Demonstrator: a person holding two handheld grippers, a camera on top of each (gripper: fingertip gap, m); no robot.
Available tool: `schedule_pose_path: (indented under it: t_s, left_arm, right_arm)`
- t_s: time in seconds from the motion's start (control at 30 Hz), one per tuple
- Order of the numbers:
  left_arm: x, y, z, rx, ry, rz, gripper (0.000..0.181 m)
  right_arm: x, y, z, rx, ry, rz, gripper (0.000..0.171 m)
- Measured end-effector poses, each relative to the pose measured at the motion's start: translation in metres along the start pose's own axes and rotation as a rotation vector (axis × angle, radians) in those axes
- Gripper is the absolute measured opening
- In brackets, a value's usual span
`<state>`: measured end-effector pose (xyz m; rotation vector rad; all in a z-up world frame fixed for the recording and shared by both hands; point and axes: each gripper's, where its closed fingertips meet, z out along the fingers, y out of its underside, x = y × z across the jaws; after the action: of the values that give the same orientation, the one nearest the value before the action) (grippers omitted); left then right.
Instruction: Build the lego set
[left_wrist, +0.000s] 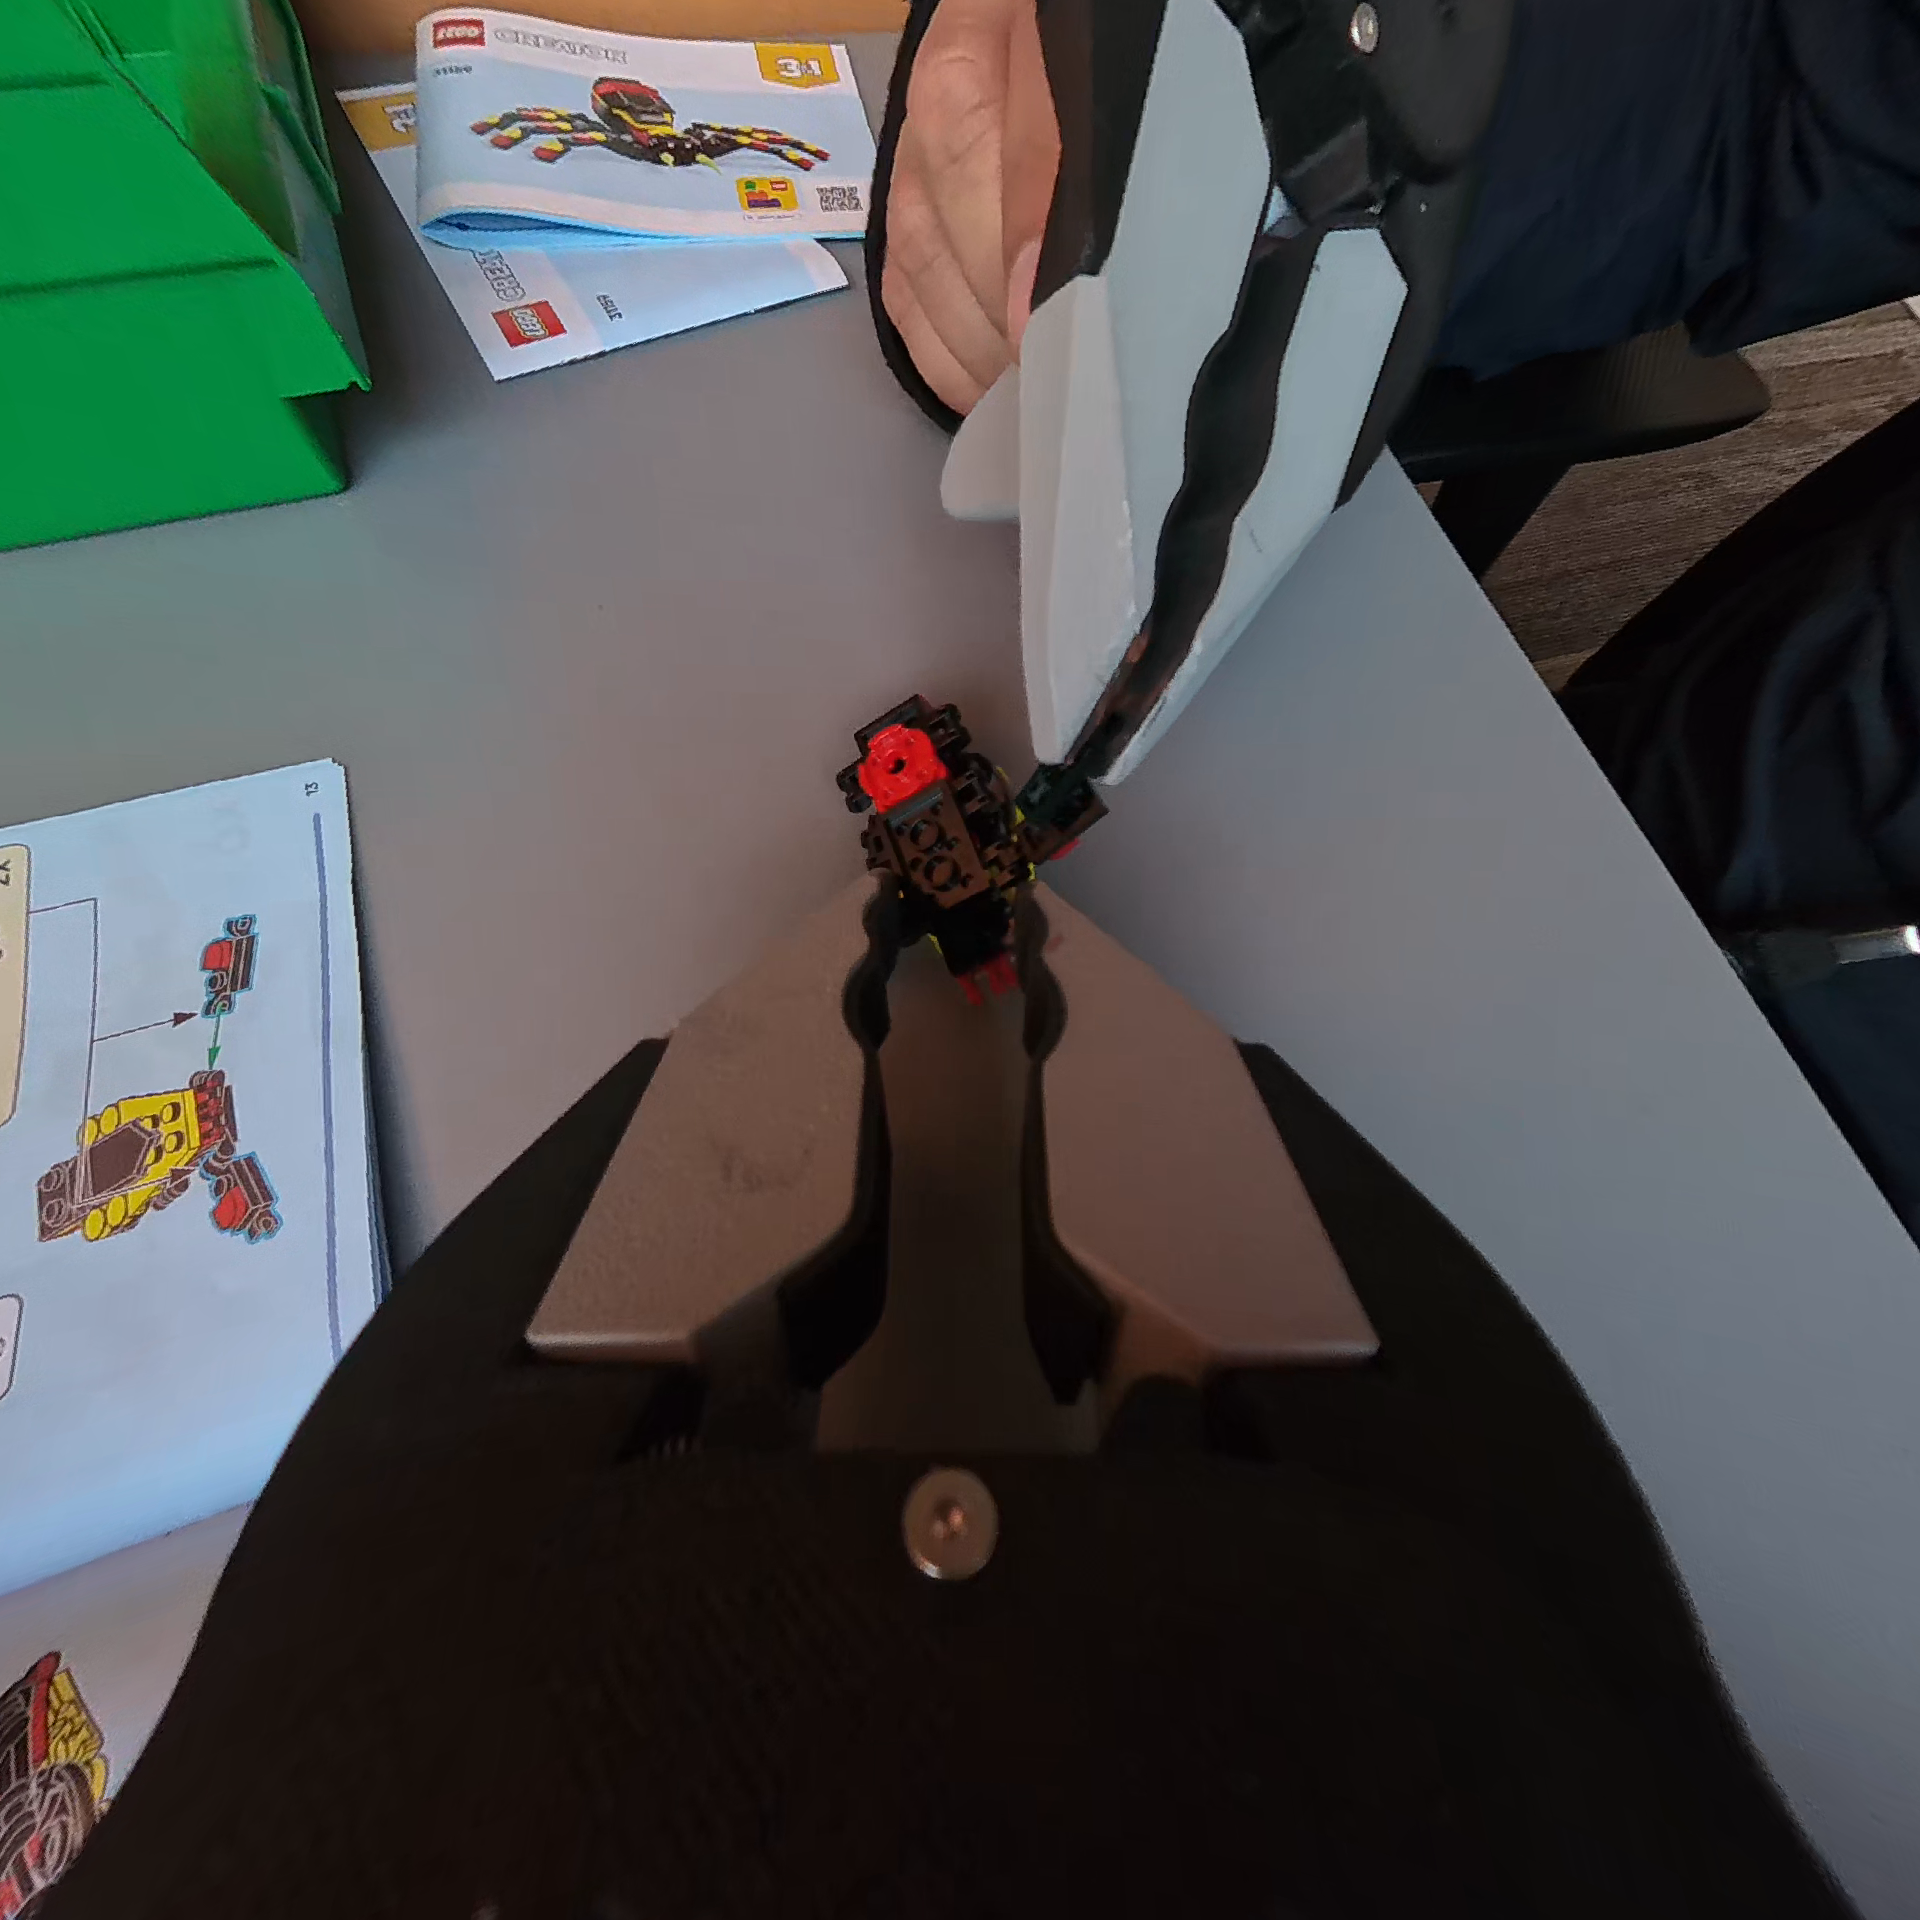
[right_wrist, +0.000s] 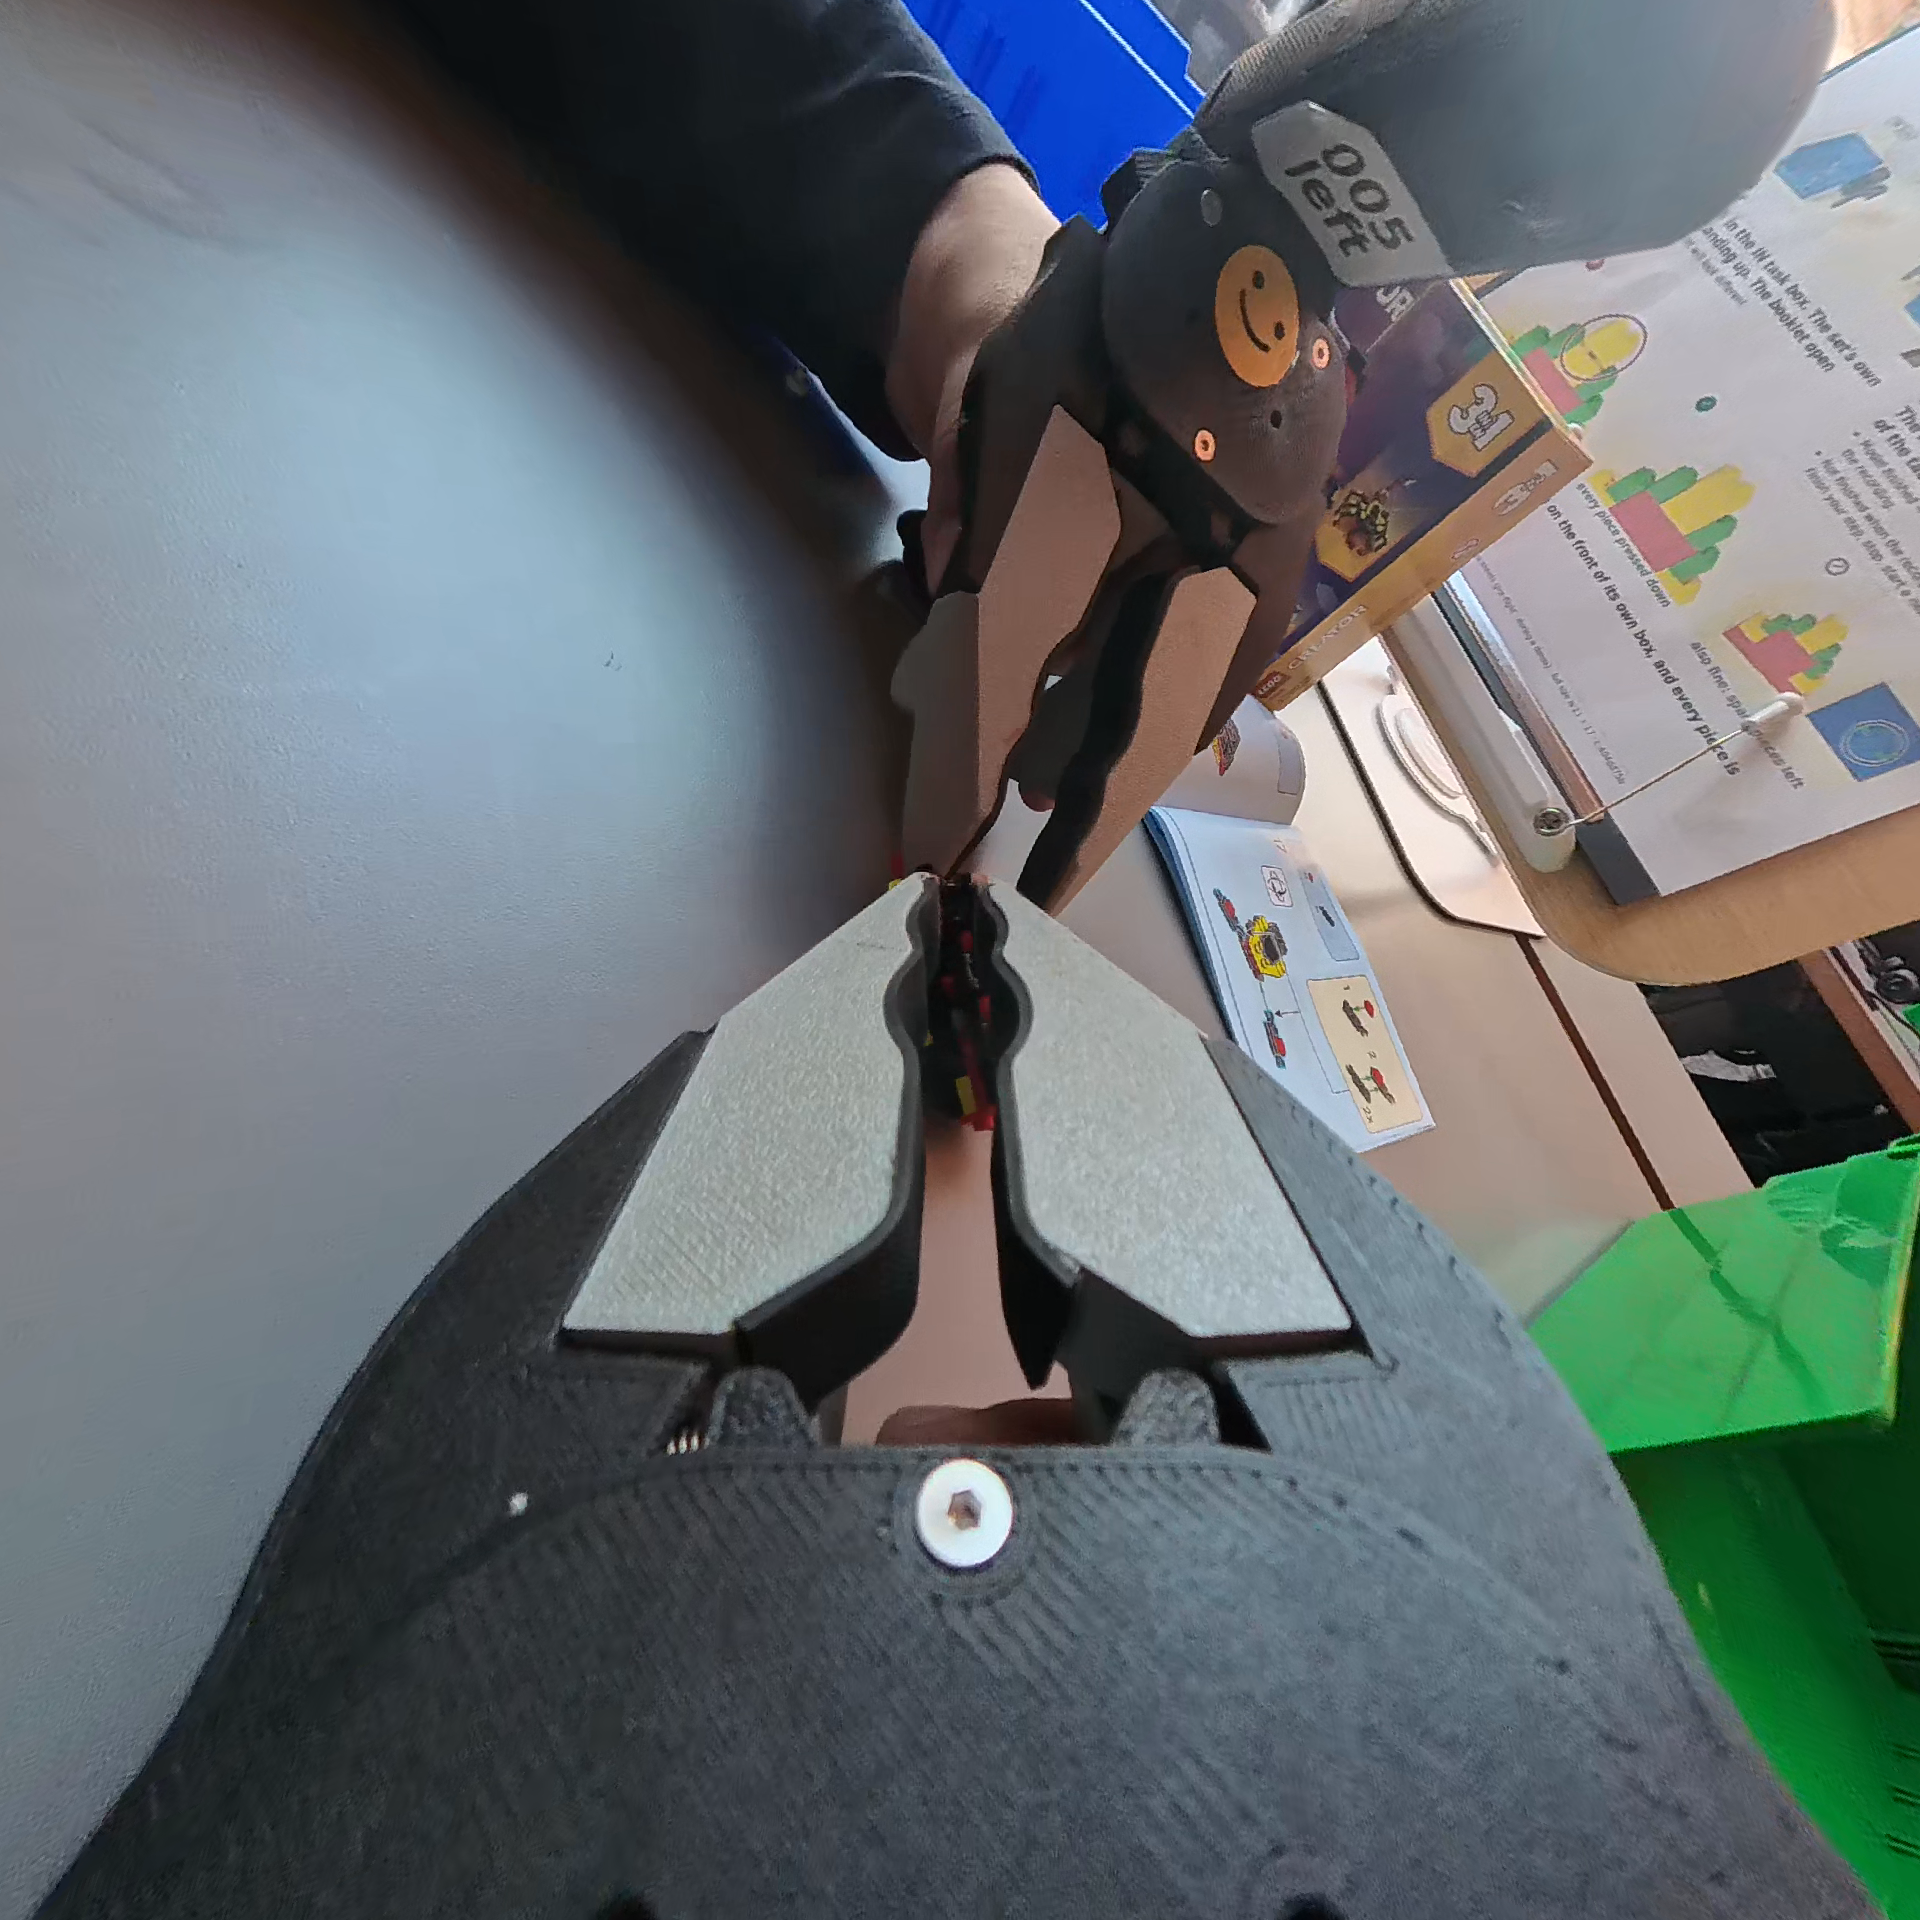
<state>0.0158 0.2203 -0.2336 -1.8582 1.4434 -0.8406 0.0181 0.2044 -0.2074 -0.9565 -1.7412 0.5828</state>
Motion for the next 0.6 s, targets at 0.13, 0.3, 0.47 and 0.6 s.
schedule_pose_path:
  t_s: [0.13, 0.3, 0.47, 0.6]
  left_arm:
    - [0.0000, 0.0002, -0.0004, 0.001, 0.008, -0.011, 0.019]
    - [0.0000, 0.0003, -0.0004, 0.001, 0.010, -0.013, 0.019]
    - [0.0000, 0.0002, -0.0002, 0.000, 0.006, -0.019, 0.019]
    - [0.0001, 0.0007, 0.0000, -0.004, 0.003, -0.017, 0.019]
  right_arm:
    - [-0.0017, 0.0014, 0.0018, -0.013, 0.001, -0.019, 0.005]
    - [-0.0031, 0.0031, 0.0037, -0.030, 0.008, -0.043, 0.008]
    - [-0.0027, 0.0007, 0.0044, -0.047, 0.041, -0.113, 0.006]
    - [-0.0036, 0.0006, 0.0052, -0.077, 0.067, -0.191, 0.006]
